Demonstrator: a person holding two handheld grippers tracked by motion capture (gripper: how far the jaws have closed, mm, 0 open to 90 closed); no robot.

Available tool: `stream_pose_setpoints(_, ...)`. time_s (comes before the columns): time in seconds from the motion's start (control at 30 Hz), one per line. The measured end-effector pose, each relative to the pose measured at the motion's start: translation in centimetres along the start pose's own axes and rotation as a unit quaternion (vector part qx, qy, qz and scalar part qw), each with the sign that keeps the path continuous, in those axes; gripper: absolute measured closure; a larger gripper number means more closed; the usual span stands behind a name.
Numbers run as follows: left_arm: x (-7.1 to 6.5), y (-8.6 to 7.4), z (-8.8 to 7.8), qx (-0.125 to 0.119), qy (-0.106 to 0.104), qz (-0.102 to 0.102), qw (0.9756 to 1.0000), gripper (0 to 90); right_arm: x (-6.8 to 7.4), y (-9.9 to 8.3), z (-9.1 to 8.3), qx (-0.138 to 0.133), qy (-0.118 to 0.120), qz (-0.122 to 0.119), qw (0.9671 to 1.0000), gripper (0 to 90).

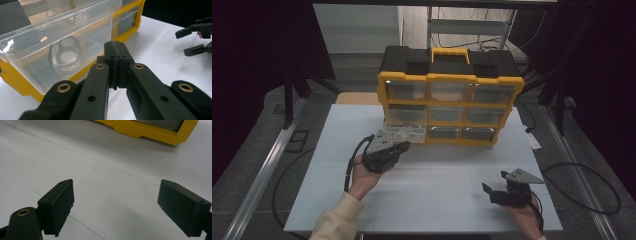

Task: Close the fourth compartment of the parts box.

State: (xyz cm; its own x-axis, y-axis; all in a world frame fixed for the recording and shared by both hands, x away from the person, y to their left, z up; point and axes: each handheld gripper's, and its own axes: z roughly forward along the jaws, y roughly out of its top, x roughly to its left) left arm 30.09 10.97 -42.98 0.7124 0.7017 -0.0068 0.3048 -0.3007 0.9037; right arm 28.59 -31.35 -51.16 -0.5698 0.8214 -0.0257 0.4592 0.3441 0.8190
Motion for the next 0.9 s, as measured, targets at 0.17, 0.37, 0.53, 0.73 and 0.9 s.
stream_pose_setpoints(0.17, 0.3, 0.1, 0.4, 0.002, 0.007, -0.003, 1.0000, 88.9, 0.0, 0.0, 0.0, 0.000, 0.000, 0.000, 1.0000, 14.5)
stream_pose_setpoints(0.37, 0.8, 0.1, 0.9, 0.007, 0.015, -0.009, 0.9998, 88.9, 0.0, 0.0, 0.0, 0.000, 0.000, -0.002, 1.0000, 14.5)
stream_pose_setpoints(0.53, 1.0, 0.3, 1.2, 0.006, 0.013, -0.016, 0.9998, 88.8, 0.0, 0.0, 0.0, 0.000, 0.000, -0.001, 1.0000, 14.5)
stream_pose_setpoints(0.73, 1.2, 0.6, 1.7, 0.012, 0.020, -0.016, 0.9996, 88.8, 0.0, 0.0, 0.0, 0.000, 0.001, 0.000, 1.0000, 14.5)
stream_pose_setpoints(0.9, 1.5, 0.7, 1.9, 0.011, 0.022, -0.025, 0.9994, 88.8, 0.0, 0.0, -0.1, -0.002, 0.001, 0.000, 1.0000, 14.5)
